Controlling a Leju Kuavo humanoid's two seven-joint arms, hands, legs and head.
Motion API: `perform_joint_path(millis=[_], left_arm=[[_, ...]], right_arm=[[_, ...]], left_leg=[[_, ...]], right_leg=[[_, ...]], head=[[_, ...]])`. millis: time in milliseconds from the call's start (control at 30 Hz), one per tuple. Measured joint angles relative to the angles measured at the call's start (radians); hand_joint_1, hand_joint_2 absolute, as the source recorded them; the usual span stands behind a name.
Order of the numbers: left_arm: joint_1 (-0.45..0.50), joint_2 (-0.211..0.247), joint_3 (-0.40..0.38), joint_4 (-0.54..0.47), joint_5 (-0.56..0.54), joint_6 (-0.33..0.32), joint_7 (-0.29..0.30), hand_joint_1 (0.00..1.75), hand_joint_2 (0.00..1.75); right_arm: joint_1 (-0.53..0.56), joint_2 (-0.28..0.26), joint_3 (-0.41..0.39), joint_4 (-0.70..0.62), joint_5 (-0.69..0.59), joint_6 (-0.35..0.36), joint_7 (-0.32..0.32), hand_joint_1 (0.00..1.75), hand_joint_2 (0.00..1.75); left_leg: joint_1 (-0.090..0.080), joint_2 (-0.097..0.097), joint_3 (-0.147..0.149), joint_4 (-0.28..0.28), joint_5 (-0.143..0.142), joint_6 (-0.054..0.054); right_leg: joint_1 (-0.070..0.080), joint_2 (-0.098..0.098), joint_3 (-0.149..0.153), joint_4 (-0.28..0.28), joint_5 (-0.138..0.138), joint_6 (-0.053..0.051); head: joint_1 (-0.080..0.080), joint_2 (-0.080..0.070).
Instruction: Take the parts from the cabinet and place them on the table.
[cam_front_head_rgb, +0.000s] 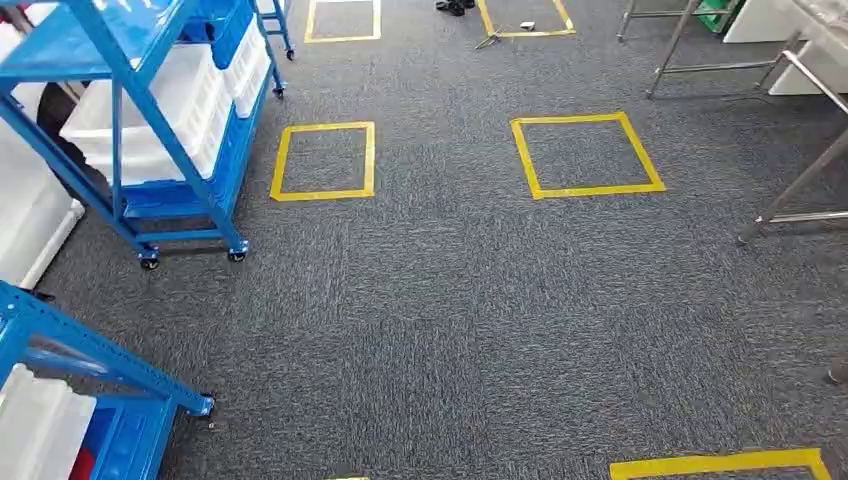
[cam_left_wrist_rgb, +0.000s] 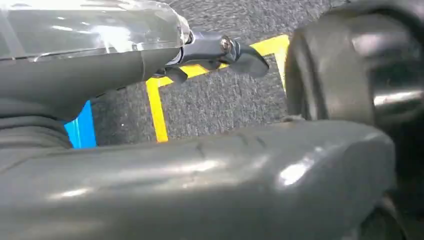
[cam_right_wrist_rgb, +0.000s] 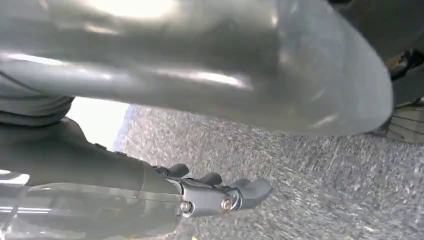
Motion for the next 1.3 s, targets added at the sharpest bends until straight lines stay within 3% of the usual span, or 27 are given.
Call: perform_joint_path(millis=[67, 100, 133, 200, 233, 267, 400, 467, 500, 567, 600, 633, 700, 733, 767, 833, 900, 933, 967, 1000, 1067, 1100, 1167, 1200, 1233, 1267, 1300], left_arm=[[-0.006, 0.000, 0.000, 0.000, -0.001, 0.000, 0.000, 0.00, 0.00], [-0.004, 0.000, 0.000, 0.000, -0.001, 0.000, 0.001, 0.00, 0.00], [-0.003, 0.000, 0.000, 0.000, -0.003, -0.001, 0.001, 0.00, 0.00], [-0.005, 0.002, 0.000, 0.000, -0.002, -0.001, 0.002, 0.00, 0.00], [-0.007, 0.002, 0.000, 0.000, -0.002, -0.001, 0.002, 0.00, 0.00], [-0.012, 0.002, -0.001, 0.000, -0.003, -0.001, 0.004, 0.00, 0.00], [-0.008, 0.006, -0.001, 0.000, -0.002, -0.001, 0.008, 0.00, 0.00], [-0.008, 0.006, -0.001, 0.000, -0.013, 0.000, 0.010, 0.00, 0.00], [-0.009, 0.006, -0.001, 0.000, -0.015, 0.004, 0.020, 0.00, 0.00], [-0.005, 0.006, -0.001, 0.000, -0.020, 0.018, 0.045, 0.00, 0.00], [0.002, 0.008, -0.001, 0.000, -0.020, 0.024, 0.055, 0.00, 0.00], [0.011, 0.011, -0.001, 0.000, -0.020, 0.027, 0.061, 0.00, 0.00], [0.028, 0.013, -0.001, 0.000, -0.020, 0.030, 0.076, 0.00, 0.00], [0.033, 0.013, 0.000, 0.000, -0.020, 0.035, 0.090, 0.00, 0.00], [0.035, 0.016, 0.002, 0.000, -0.020, 0.039, 0.107, 0.00, 0.00], [0.037, 0.025, 0.008, 0.001, -0.020, 0.042, 0.153, 0.00, 0.00], [0.049, 0.033, 0.015, 0.003, -0.020, 0.044, 0.174, 0.00, 0.00], [0.056, 0.036, 0.018, 0.003, -0.020, 0.044, 0.177, 0.00, 0.00], [0.058, 0.038, 0.021, 0.003, -0.020, 0.044, 0.179, 0.00, 0.00], [0.055, 0.039, 0.025, 0.003, -0.033, 0.045, 0.181, 0.00, 0.00], [0.053, 0.042, 0.028, 0.003, -0.033, 0.045, 0.183, 0.00, 0.00], [0.057, 0.041, 0.029, 0.003, -0.033, 0.048, 0.190, 0.00, 0.00], [0.066, 0.042, 0.029, 0.003, -0.037, 0.051, 0.216, 0.00, 0.00], [0.069, 0.045, 0.029, 0.004, -0.042, 0.055, 0.228, 0.00, 0.00], [0.070, 0.049, 0.029, 0.006, -0.044, 0.061, 0.238, 0.00, 0.00], [0.070, 0.053, 0.031, 0.008, -0.044, 0.066, 0.248, 0.00, 0.00], [0.067, 0.057, 0.035, 0.010, -0.044, 0.073, 0.256, 0.00, 0.00]], right_arm=[[0.002, 0.002, -0.003, 0.000, 0.000, 0.002, -0.001, 0.00, 0.00], [0.001, 0.002, -0.006, 0.000, 0.000, 0.002, -0.001, 0.00, 0.00], [0.001, 0.002, -0.006, 0.000, 0.000, 0.002, -0.001, 0.00, 0.00], [-0.001, 0.002, -0.006, 0.000, 0.000, 0.002, -0.001, 0.00, 0.00], [-0.002, 0.002, -0.007, 0.000, 0.000, 0.003, -0.001, 0.00, 0.00], [0.000, 0.003, -0.008, 0.000, 0.000, 0.003, -0.001, 0.00, 0.00], [-0.014, 0.005, -0.008, 0.000, 0.001, 0.003, 0.000, 0.00, 0.00], [-0.012, 0.005, -0.008, 0.000, 0.004, 0.003, 0.000, 0.00, 0.00], [-0.010, 0.005, -0.008, 0.000, 0.005, 0.003, 0.000, 0.00, 0.00], [-0.005, 0.005, -0.008, 0.000, 0.011, 0.003, 0.000, 0.00, 0.00], [-0.005, 0.005, -0.008, 0.000, 0.013, 0.002, 0.002, 0.00, 0.00], [-0.003, 0.005, -0.008, 0.000, 0.014, 0.001, 0.006, 0.00, 0.00], [-0.003, 0.005, -0.008, 0.000, 0.014, -0.001, 0.008, 0.00, 0.00], [-0.002, 0.004, -0.008, 0.000, 0.014, -0.003, 0.009, 0.00, 0.00], [0.001, 0.003, -0.008, 0.000, 0.013, -0.006, 0.013, 0.00, 0.00], [-0.001, 0.003, -0.012, 0.000, 0.000, -0.011, 0.014, 0.00, 0.00], [-0.005, 0.002, -0.019, 0.000, -0.005, -0.012, 0.019, 0.00, 0.00], [-0.006, 0.002, -0.020, 0.000, -0.005, -0.012, 0.019, 0.00, 0.00], [-0.006, 0.000, -0.021, 0.000, -0.005, -0.012, 0.021, 0.00, 0.00], [-0.004, 0.000, -0.022, 0.000, -0.006, -0.011, 0.021, 0.00, 0.00], [-0.001, 0.000, -0.023, 0.000, -0.007, -0.011, 0.022, 0.00, 0.00], [-0.001, 0.000, -0.024, 0.000, -0.008, -0.011, 0.023, 0.00, 0.00], [-0.003, 0.000, -0.030, 0.000, -0.019, -0.014, 0.024, 0.00, 0.00], [-0.005, 0.000, -0.035, 0.000, -0.025, -0.019, 0.024, 0.00, 0.00], [-0.006, 0.000, -0.040, 0.000, -0.033, -0.024, 0.025, 0.00, 0.00], [-0.005, 0.000, -0.046, 0.000, -0.040, -0.030, 0.025, 0.00, 0.00], [-0.004, 0.000, -0.052, 0.000, -0.047, -0.034, 0.024, 0.00, 0.00]], left_leg=[[0.000, 0.013, -0.065, 0.148, -0.059, -0.007], [0.001, 0.015, -0.072, 0.169, -0.057, -0.009], [0.001, 0.018, -0.052, 0.137, -0.031, -0.009], [0.001, 0.042, 0.043, -0.032, 0.051, -0.006], [-0.002, 0.095, 0.090, -0.113, 0.077, 0.000], [-0.015, 0.126, 0.101, -0.148, 0.064, 0.006], [-0.013, 0.075, 0.091, -0.154, 0.075, 0.033], [-0.006, 0.056, 0.096, -0.159, 0.085, 0.044], [-0.006, 0.047, 0.093, -0.159, 0.087, 0.047], [-0.006, 0.021, 0.090, -0.158, 0.088, 0.048], [-0.006, 0.005, 0.090, -0.158, 0.089, 0.047], [-0.006, -0.008, 0.091, -0.157, 0.089, 0.046], [-0.004, -0.039, 0.093, -0.153, 0.087, 0.041], [-0.003, -0.053, 0.092, -0.150, 0.086, 0.036], [-0.004, -0.064, 0.082, -0.146, 0.086, 0.029], [-0.003, -0.090, 0.069, -0.142, 0.091, 0.013], [0.003, -0.120, 0.062, -0.150, 0.098, -0.004], [0.006, -0.097, 0.061, -0.140, 0.091, -0.005], [0.000, -0.041, 0.049, -0.112, 0.068, -0.007], [0.000, -0.007, 0.014, -0.043, 0.026, -0.008], [0.001, 0.012, -0.058, 0.116, -0.044, -0.013], [0.001, 0.014, -0.078, 0.164, -0.054, -0.014], [0.001, 0.020, -0.045, 0.112, -0.010, -0.013], [0.001, 0.030, 0.005, 0.023, 0.035, -0.011], [-0.001, 0.059, 0.056, -0.067, 0.070, -0.006], [-0.007, 0.117, 0.089, -0.130, 0.072, 0.002], [-0.016, 0.113, 0.089, -0.139, 0.071, 0.011]], right_leg=[[0.005, -0.034, -0.002, 0.001, -0.002, -0.003], [0.007, -0.048, -0.001, 0.001, -0.002, -0.003], [0.008, -0.063, -0.001, 0.001, -0.003, -0.003], [0.008, -0.090, 0.003, 0.004, -0.008, 0.001], [0.011, -0.100, 0.007, 0.006, -0.011, 0.004], [0.019, -0.112, 0.007, 0.012, -0.016, 0.011], [0.017, -0.152, 0.014, 0.010, -0.020, 0.028], [0.007, -0.048, -0.007, 0.062, -0.066, 0.042], [0.005, -0.023, -0.040, 0.135, -0.110, 0.043], [0.002, -0.011, -0.110, 0.287, -0.174, 0.046], [0.001, -0.011, -0.129, 0.325, -0.174, 0.047], [-0.003, -0.010, -0.123, 0.308, -0.148, 0.049], [-0.008, 0.001, -0.058, 0.160, -0.052, 0.047], [-0.013, 0.033, -0.022, 0.077, -0.011, 0.046], [-0.017, 0.108, -0.008, 0.040, -0.017, 0.045], [-0.013, 0.092, -0.013, 0.031, -0.016, 0.042], [-0.010, 0.065, -0.009, 0.026, -0.013, 0.027], [-0.017, 0.049, -0.007, 0.017, -0.007, 0.017], [-0.014, 0.036, -0.005, 0.013, -0.007, 0.011], [-0.010, 0.018, -0.005, 0.014, -0.008, 0.004], [-0.002, -0.020, -0.005, 0.014, -0.011, -0.001], [0.000, -0.035, -0.005, 0.015, -0.012, -0.002], [0.003, -0.063, -0.003, 0.015, -0.014, -0.003], [0.003, -0.076, 0.000, 0.016, -0.016, -0.001], [0.005, -0.088, 0.004, 0.017, -0.019, 0.001], [0.007, -0.098, 0.008, 0.017, -0.022, 0.004], [0.014, -0.109, 0.008, 0.021, -0.026, 0.011]], head=[[0.000, 0.000], [0.000, 0.000], [0.000, 0.000], [0.000, 0.000], [0.000, 0.000], [0.000, 0.000], [0.000, 0.000], [0.000, 0.000], [0.000, 0.000], [0.000, 0.000], [0.000, 0.000], [0.000, 0.000], [0.000, 0.000], [0.000, 0.000], [0.000, 0.000], [0.000, 0.000], [0.000, 0.000], [0.000, 0.000], [0.000, 0.000], [0.000, 0.000], [0.000, 0.000], [0.000, 0.000], [0.000, 0.000], [0.000, 0.000], [0.000, 0.000], [0.000, 0.000], [0.000, 0.000]])
